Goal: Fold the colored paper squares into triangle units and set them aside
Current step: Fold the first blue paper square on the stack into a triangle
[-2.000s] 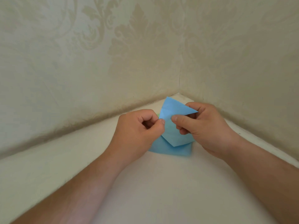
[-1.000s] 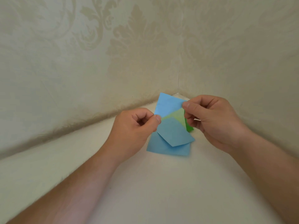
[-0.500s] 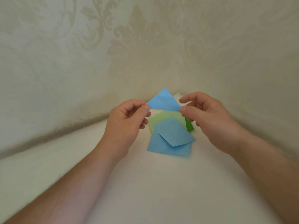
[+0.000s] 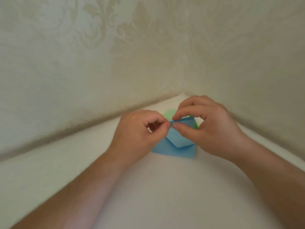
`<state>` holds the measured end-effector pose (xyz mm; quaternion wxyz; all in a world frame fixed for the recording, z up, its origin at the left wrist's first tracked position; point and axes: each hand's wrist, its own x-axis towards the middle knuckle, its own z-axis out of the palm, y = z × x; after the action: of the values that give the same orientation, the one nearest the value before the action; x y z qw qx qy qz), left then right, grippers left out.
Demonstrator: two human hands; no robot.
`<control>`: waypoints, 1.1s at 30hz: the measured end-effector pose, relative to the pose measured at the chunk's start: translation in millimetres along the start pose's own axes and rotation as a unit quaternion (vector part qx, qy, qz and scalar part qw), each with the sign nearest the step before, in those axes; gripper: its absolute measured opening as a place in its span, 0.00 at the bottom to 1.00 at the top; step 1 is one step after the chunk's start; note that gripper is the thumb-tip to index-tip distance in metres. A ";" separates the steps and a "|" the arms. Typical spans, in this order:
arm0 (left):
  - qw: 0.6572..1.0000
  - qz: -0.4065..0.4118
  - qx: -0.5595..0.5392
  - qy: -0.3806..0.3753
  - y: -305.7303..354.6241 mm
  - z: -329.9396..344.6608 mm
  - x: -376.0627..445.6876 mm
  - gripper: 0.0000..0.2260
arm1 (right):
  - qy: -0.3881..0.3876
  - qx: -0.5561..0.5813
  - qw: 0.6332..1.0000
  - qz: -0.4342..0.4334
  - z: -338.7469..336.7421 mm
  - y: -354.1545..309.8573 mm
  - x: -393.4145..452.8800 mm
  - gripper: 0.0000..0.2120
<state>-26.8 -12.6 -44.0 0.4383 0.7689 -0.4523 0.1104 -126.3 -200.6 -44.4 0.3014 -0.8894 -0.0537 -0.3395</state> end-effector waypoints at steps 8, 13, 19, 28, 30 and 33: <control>1.000 -0.001 -0.001 0.007 3.5 0.1 0.6 0.07 | 0.001 0.006 1.000 0.016 3.0 -3.4 1.8 0.02; 0.999 -0.048 -0.004 0.012 4.3 1.8 -0.3 0.06 | -0.014 0.006 1.000 0.015 4.0 -5.6 1.9 0.03; 0.999 -0.021 0.029 0.025 9.4 6.4 -0.9 0.02 | -0.026 -0.007 0.999 0.028 7.1 -5.8 3.3 0.10; 0.998 -0.022 0.016 0.058 9.4 -0.4 0.5 0.07 | 0.004 0.016 0.998 0.054 -6.2 -1.9 5.4 0.07; 0.998 -0.045 0.007 0.049 10.0 -0.5 0.4 0.07 | -0.008 0.011 0.999 0.052 -8.1 -0.2 4.8 0.08; 0.996 -0.076 -0.012 0.035 10.2 0.1 -0.3 0.06 | -0.021 -0.002 0.999 0.041 -5.2 -2.4 3.8 0.09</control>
<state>-35.1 -14.6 -38.4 0.4697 0.7915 -0.3785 0.0984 -127.2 -202.0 -37.8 0.3122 -0.8983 -0.0225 -0.3084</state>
